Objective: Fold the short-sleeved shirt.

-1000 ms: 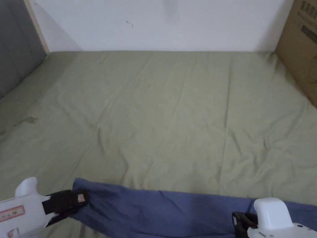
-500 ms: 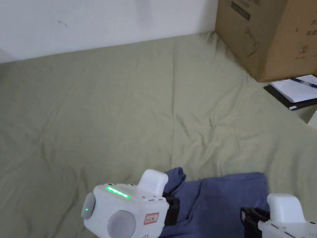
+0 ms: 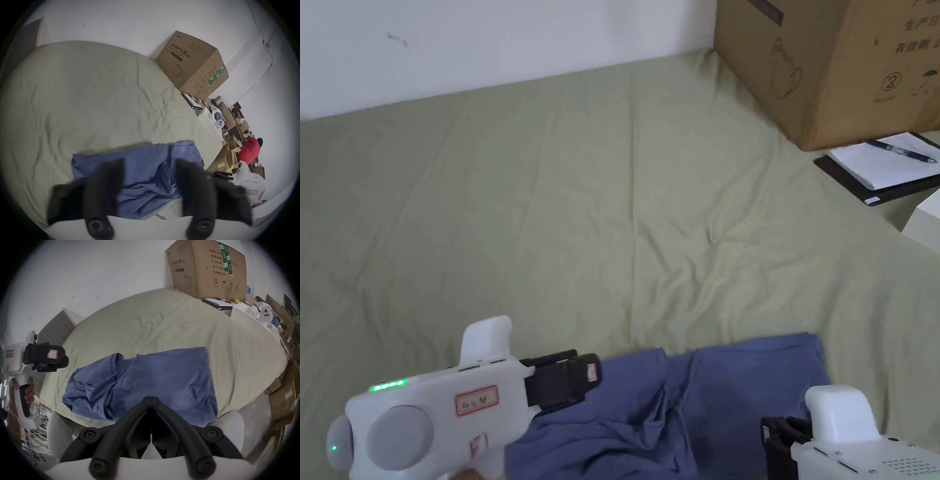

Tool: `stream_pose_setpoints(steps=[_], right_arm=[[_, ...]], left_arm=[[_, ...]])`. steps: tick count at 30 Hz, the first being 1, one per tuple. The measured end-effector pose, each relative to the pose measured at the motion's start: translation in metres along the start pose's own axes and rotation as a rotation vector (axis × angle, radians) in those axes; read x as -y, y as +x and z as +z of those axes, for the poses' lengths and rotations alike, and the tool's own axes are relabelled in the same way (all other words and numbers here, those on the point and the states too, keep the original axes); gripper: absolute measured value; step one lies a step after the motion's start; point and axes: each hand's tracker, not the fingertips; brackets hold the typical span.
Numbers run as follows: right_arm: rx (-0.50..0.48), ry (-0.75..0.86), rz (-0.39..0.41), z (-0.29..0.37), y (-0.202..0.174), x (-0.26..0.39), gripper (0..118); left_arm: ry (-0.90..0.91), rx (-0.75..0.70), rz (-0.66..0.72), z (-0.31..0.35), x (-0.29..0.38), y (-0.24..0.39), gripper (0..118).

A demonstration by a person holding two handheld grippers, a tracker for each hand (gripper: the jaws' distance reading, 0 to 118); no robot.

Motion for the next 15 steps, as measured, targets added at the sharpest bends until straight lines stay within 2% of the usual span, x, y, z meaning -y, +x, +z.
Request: stream_pose_setpoints(steps=[1,3,8,10,12,15], right_arm=[[-0.005,-0.004,0.005,-0.001,-0.003,0.000,0],[-0.013,-0.008,0.015,-0.002,-0.007,0.001,0],[-0.010,-0.006,0.027,0.003,-0.009,-0.001,0],[0.002,-0.005,0.028,0.004,-0.007,-0.002,0],[0.014,-0.010,0.025,0.005,-0.003,-0.001,0],[0.026,-0.014,0.018,0.007,0.001,0.000,0]], left_arm=[[-0.036,-0.044,0.000,-0.005,0.003,-0.006,3],[-0.078,-0.090,-0.005,-0.020,0.014,-0.014,3],[-0.211,0.112,0.081,-0.059,0.039,-0.003,3],[-0.283,0.140,0.033,-0.073,0.051,0.010,3],[-0.357,0.103,-0.011,-0.089,0.061,0.025,3],[-0.381,0.160,-0.129,-0.085,0.079,0.047,3]])
